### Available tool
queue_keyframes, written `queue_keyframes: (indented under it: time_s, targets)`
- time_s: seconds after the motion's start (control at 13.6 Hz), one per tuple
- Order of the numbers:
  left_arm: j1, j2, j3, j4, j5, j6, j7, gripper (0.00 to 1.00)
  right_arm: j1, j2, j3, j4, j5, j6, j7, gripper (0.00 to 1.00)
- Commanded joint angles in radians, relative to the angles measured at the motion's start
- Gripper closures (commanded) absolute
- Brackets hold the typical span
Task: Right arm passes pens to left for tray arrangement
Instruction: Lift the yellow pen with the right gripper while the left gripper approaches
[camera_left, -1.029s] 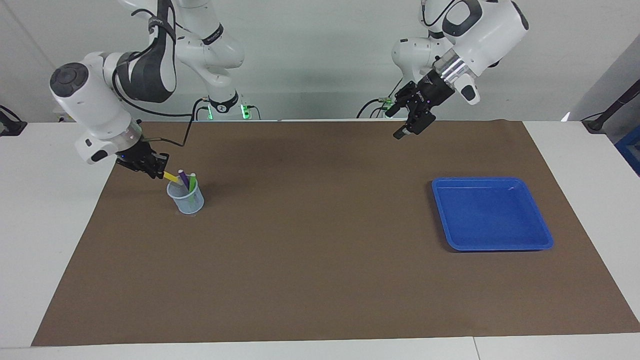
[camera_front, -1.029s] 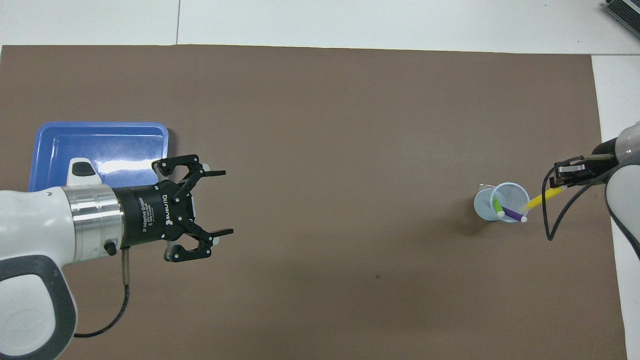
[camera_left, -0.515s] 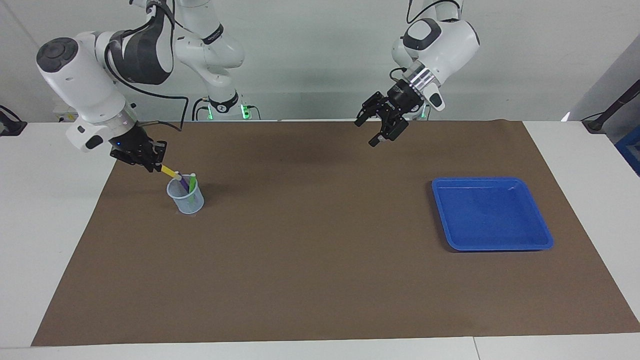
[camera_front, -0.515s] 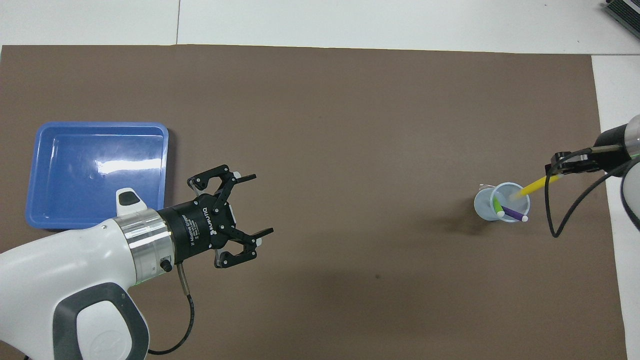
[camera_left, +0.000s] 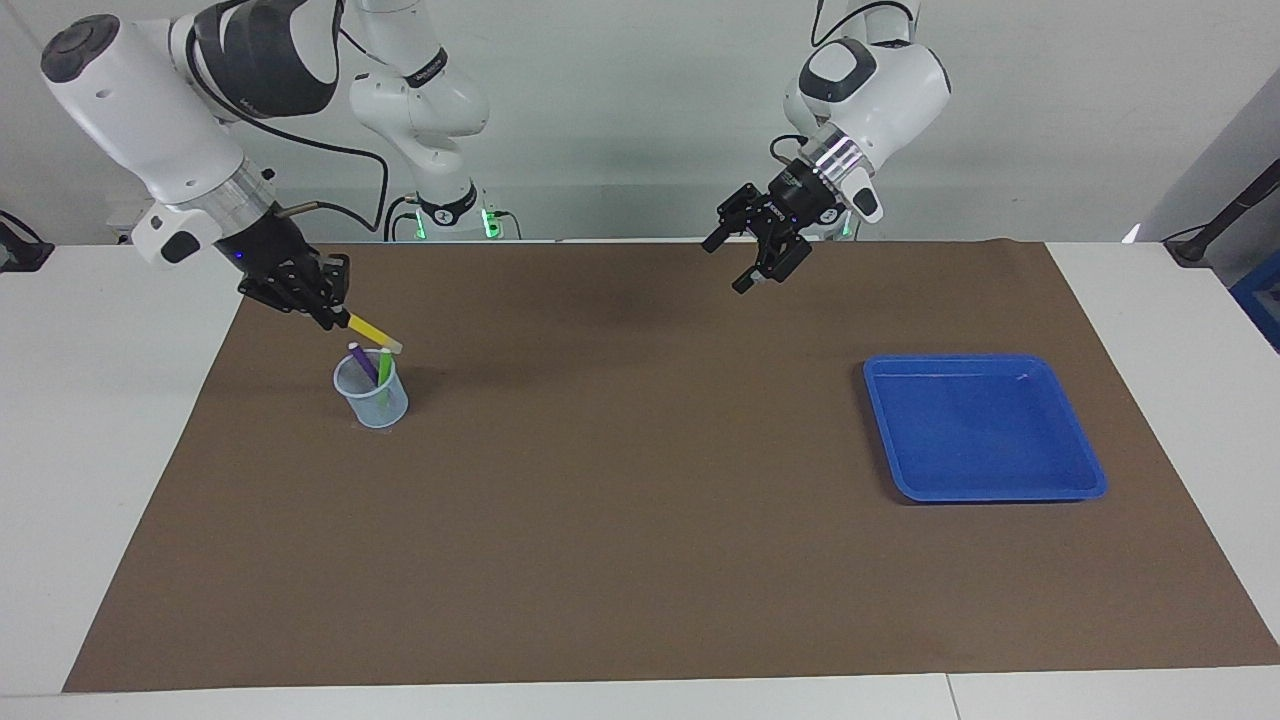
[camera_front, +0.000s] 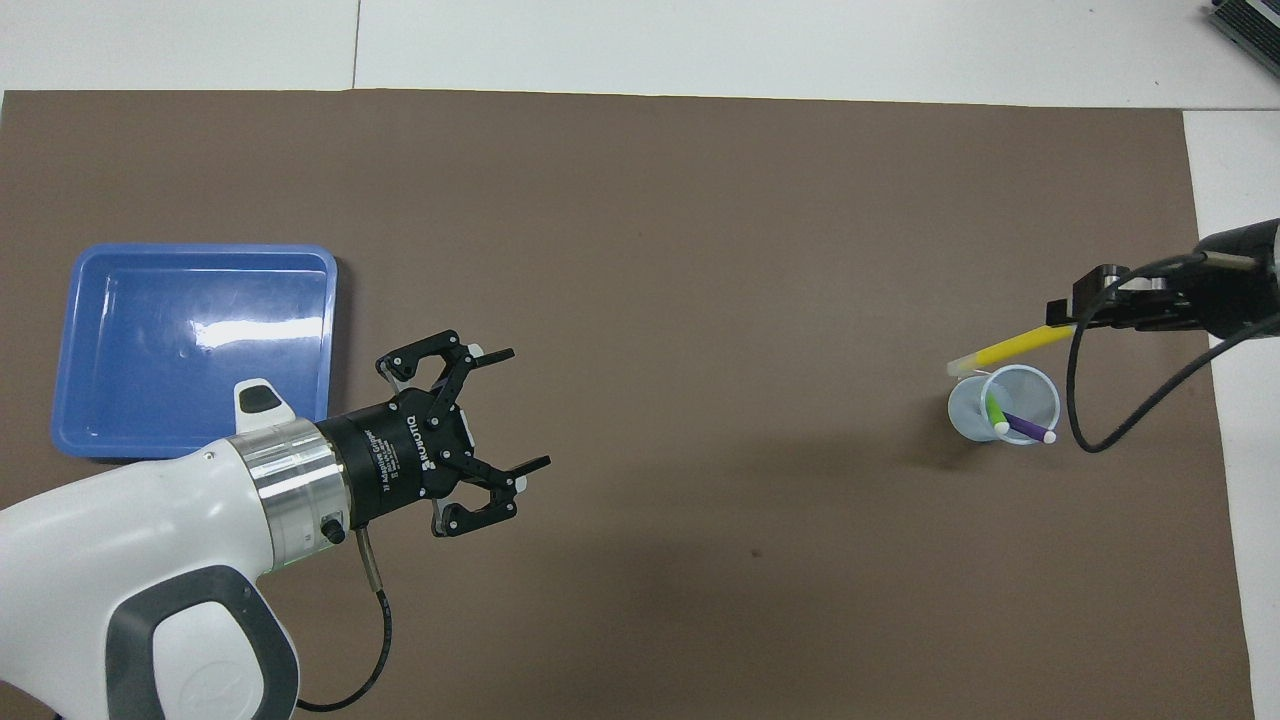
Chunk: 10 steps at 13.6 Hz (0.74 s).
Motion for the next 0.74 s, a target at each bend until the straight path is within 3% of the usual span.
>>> queue_keyframes:
  time_s: [0.0,0.37,0.66]
  targets:
    - [-0.014,-0.017,0.012,-0.015,-0.017,-0.004,-0.008,0.0,0.034,-0.009,0.048,0.002,0.051,0.02,0.165,1.0]
    - [-0.037,-0.014,0.003,-0.008,-0.016,-0.003,-0.005,0.0,0.213,-0.013,0.054,-0.009,0.122,0.172,0.511,1.0]
    - [-0.048,0.003,-0.04,0.018,-0.014,0.011,-0.017,0.0,0.342,-0.038,0.054,-0.047,0.122,0.276,0.683,1.0]
